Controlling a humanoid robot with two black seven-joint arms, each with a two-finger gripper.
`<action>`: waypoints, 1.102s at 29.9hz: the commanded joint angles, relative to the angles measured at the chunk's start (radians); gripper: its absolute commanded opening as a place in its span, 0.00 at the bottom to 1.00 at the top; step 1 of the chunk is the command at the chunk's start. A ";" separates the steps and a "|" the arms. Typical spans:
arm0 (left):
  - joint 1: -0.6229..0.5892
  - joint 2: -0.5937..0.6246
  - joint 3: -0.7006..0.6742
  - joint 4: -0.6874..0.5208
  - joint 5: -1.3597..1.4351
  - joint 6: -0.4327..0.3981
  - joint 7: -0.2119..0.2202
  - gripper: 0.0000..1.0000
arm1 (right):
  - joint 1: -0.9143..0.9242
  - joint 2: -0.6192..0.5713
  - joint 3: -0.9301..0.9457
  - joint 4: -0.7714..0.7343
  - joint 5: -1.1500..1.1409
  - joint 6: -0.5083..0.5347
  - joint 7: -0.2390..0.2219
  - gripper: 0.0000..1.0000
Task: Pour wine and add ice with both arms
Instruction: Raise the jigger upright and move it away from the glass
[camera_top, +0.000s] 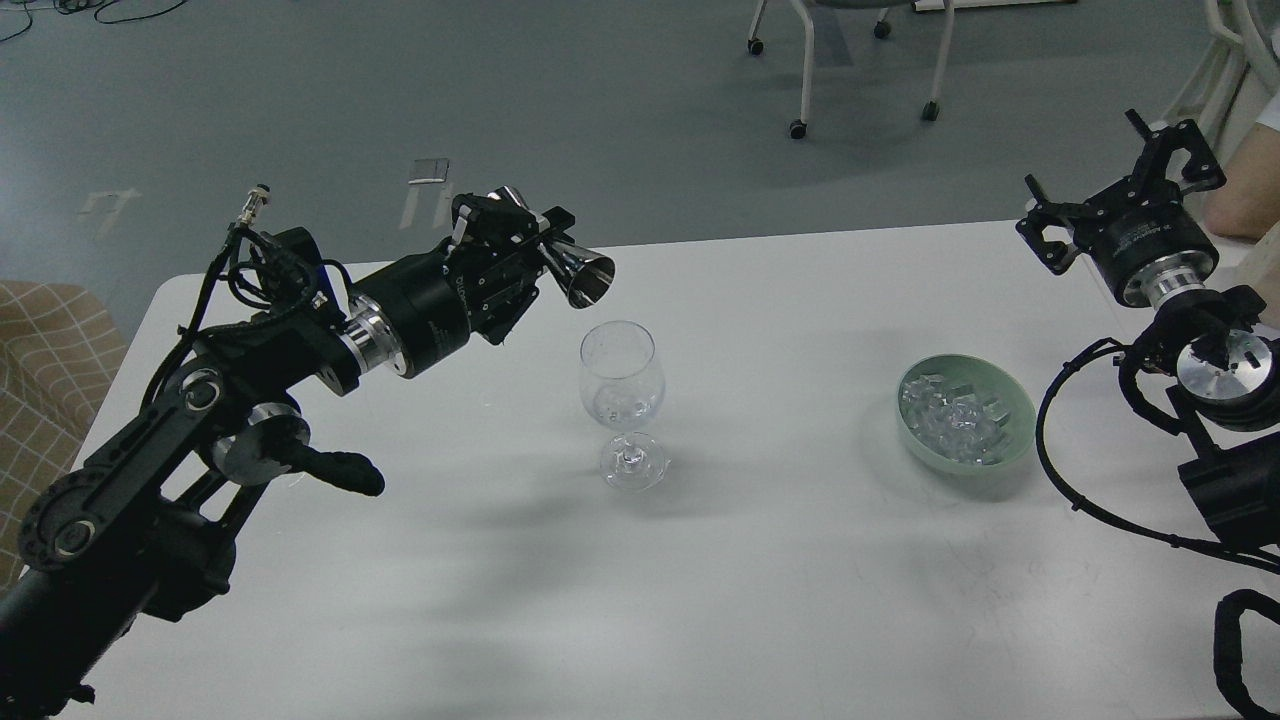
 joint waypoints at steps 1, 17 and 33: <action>-0.013 0.003 0.000 -0.011 0.028 -0.010 0.003 0.12 | 0.000 0.000 0.000 0.000 0.000 0.000 0.000 1.00; -0.024 0.021 0.005 -0.051 0.270 -0.035 -0.004 0.12 | 0.000 -0.002 0.000 0.000 0.000 0.000 0.000 1.00; -0.009 0.029 0.010 -0.131 0.349 -0.035 -0.003 0.12 | 0.000 -0.002 0.000 0.006 0.002 0.000 0.000 1.00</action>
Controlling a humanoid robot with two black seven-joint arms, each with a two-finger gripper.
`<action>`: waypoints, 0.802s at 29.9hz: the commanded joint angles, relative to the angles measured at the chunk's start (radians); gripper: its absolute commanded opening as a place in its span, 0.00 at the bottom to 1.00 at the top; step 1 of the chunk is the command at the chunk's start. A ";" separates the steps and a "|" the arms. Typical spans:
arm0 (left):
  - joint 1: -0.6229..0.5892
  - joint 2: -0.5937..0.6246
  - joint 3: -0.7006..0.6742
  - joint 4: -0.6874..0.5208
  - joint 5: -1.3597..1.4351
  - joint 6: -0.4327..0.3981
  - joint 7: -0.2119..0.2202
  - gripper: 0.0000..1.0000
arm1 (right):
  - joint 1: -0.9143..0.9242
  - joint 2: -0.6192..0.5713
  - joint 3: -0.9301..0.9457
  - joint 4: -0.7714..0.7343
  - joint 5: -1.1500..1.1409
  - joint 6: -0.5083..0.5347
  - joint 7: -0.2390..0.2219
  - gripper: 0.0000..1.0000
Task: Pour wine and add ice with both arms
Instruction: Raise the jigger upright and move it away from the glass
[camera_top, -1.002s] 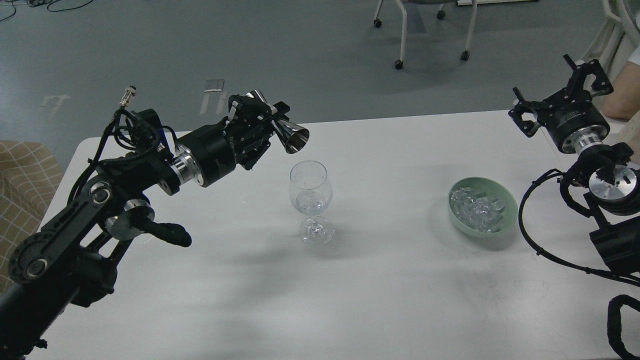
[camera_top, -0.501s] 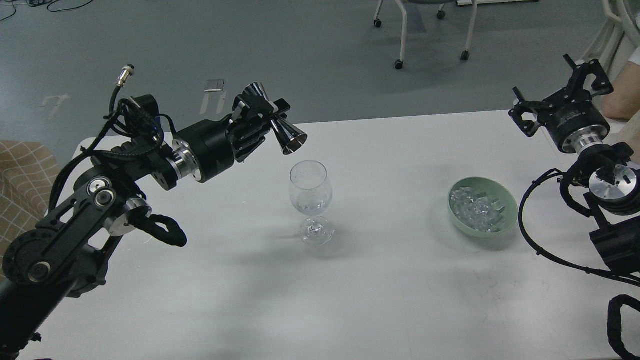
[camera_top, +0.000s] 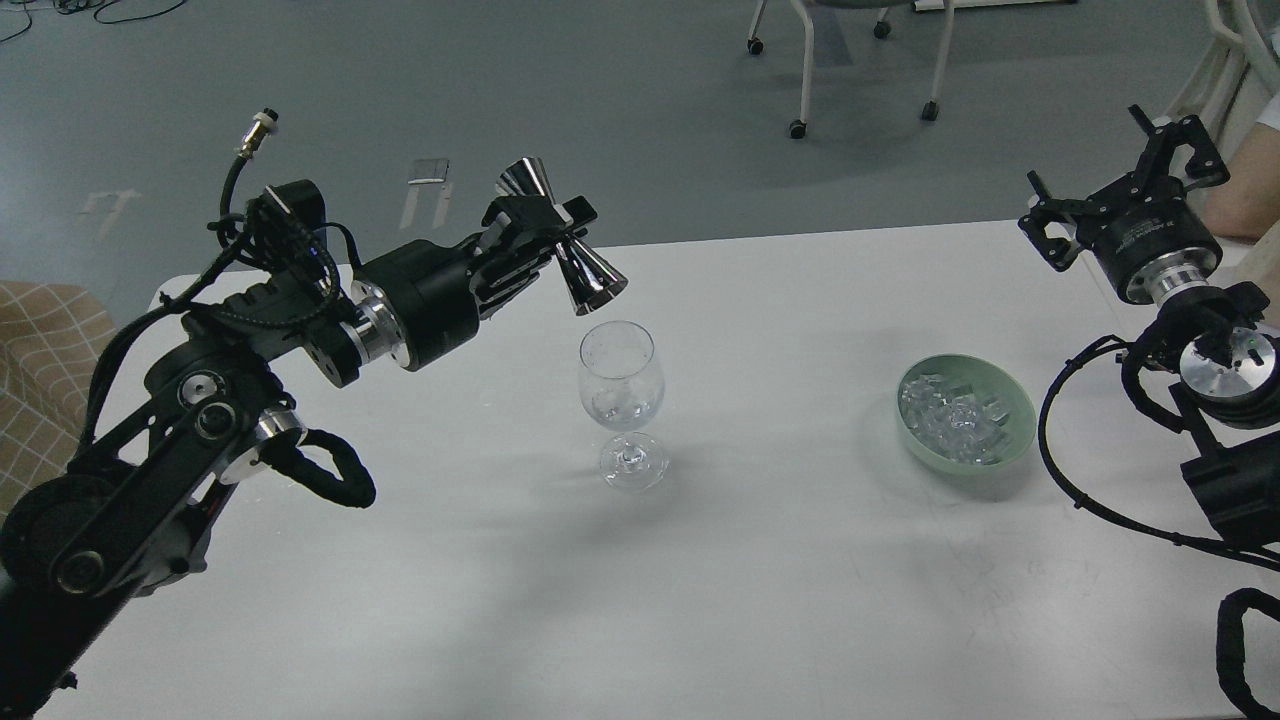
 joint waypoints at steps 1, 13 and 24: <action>0.002 -0.001 0.000 -0.005 0.008 0.000 0.000 0.12 | 0.000 0.000 0.000 0.000 0.000 -0.001 0.000 1.00; 0.011 -0.012 -0.063 -0.004 -0.183 0.020 0.003 0.13 | -0.002 -0.005 0.015 0.000 0.002 -0.001 0.000 1.00; 0.115 -0.021 -0.244 0.007 -0.622 0.124 0.019 0.14 | -0.003 -0.003 0.015 -0.001 0.002 -0.001 0.000 1.00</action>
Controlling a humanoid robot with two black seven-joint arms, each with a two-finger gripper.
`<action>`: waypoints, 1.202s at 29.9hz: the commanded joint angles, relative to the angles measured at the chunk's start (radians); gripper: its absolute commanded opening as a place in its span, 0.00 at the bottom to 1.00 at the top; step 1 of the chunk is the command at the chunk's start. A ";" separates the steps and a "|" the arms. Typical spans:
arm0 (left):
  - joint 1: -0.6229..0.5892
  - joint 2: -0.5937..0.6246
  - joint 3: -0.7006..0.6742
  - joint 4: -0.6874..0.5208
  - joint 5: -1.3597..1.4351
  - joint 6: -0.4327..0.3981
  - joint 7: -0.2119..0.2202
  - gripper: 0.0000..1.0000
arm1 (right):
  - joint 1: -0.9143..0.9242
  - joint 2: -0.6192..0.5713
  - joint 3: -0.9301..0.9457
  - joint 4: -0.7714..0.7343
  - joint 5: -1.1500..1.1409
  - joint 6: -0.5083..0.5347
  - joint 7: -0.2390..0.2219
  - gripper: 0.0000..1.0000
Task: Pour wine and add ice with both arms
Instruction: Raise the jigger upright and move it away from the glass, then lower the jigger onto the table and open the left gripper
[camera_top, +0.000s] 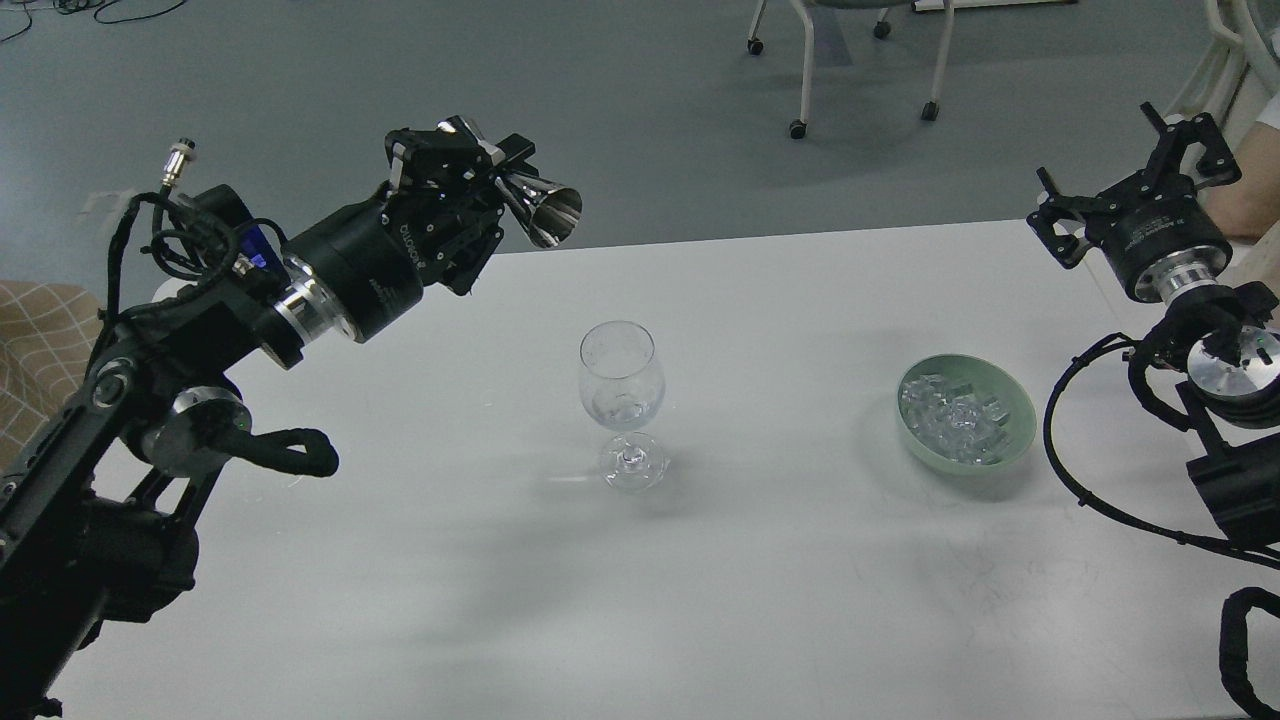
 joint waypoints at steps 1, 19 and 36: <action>0.041 -0.005 -0.059 0.005 -0.191 0.103 0.000 0.14 | -0.001 0.000 0.000 0.000 -0.001 0.000 0.000 1.00; 0.225 -0.125 -0.306 0.150 -0.518 0.211 0.000 0.15 | -0.034 -0.006 0.000 0.003 -0.004 -0.009 -0.006 1.00; 0.262 -0.202 -0.401 0.466 -0.595 0.196 -0.015 0.16 | -0.070 -0.084 -0.003 0.003 -0.004 -0.014 -0.011 1.00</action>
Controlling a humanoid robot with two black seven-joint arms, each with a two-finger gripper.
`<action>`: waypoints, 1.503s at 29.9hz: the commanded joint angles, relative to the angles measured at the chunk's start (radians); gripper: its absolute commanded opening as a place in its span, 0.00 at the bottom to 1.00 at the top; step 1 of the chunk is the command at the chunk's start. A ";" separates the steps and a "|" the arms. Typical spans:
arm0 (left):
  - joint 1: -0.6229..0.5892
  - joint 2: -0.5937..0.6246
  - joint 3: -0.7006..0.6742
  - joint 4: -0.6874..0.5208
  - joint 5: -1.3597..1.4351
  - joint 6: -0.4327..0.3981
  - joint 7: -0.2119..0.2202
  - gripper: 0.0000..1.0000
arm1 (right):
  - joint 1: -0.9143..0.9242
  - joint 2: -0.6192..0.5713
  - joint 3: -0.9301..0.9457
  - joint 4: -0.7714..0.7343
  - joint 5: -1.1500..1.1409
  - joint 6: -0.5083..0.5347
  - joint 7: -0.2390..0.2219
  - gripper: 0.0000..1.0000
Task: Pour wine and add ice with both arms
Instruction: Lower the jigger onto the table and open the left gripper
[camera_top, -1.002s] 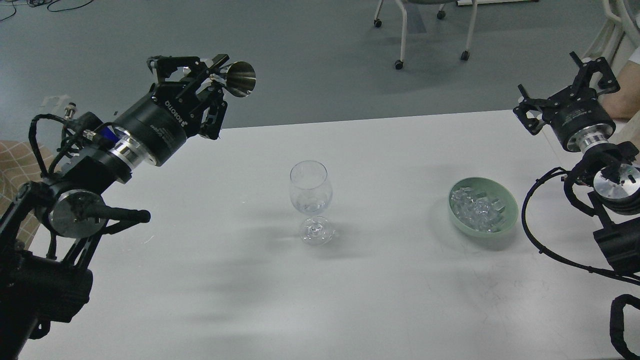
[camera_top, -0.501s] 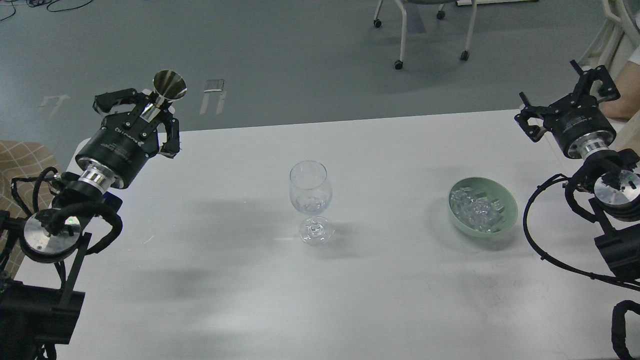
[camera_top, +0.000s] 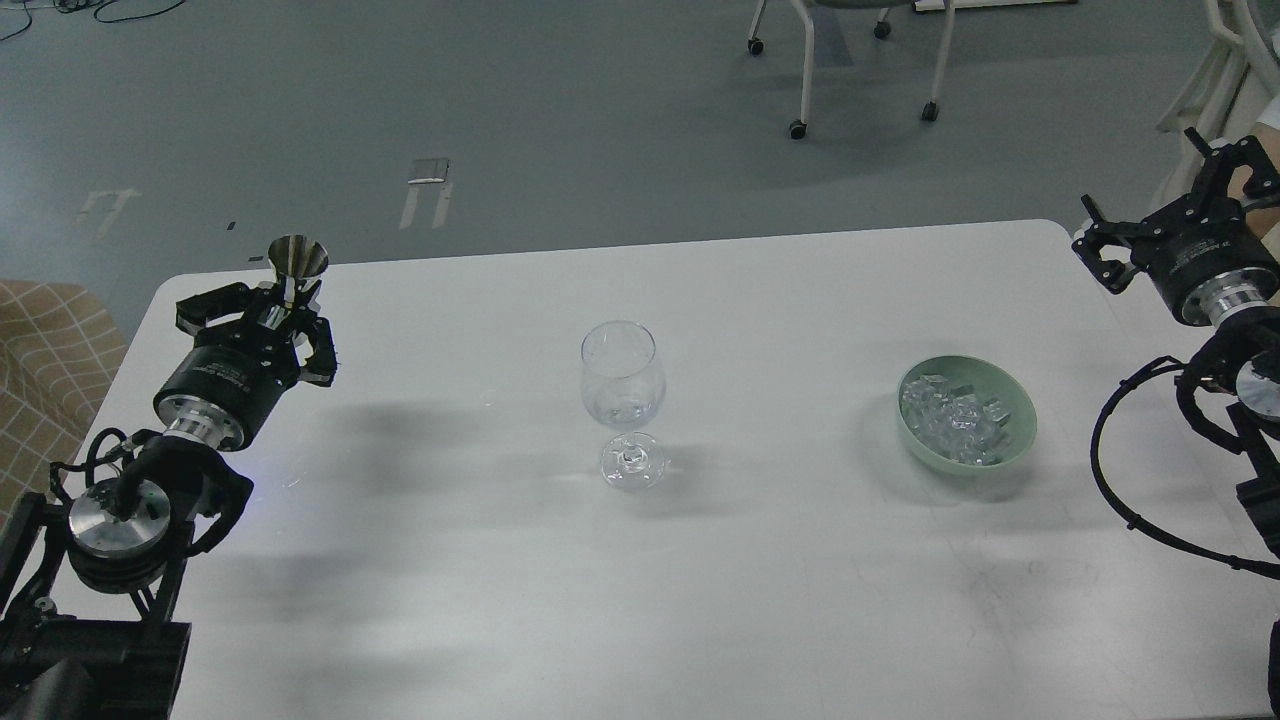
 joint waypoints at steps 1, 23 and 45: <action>0.001 -0.001 -0.017 0.092 -0.023 -0.001 -0.003 0.16 | -0.016 -0.005 0.002 0.002 0.000 -0.001 0.001 1.00; -0.092 -0.044 -0.006 0.360 -0.055 -0.138 -0.019 0.20 | -0.051 -0.016 0.000 0.027 -0.003 -0.001 0.001 1.00; -0.112 -0.042 0.001 0.425 -0.054 -0.181 -0.014 0.34 | -0.054 -0.017 -0.004 0.039 -0.004 -0.001 0.001 1.00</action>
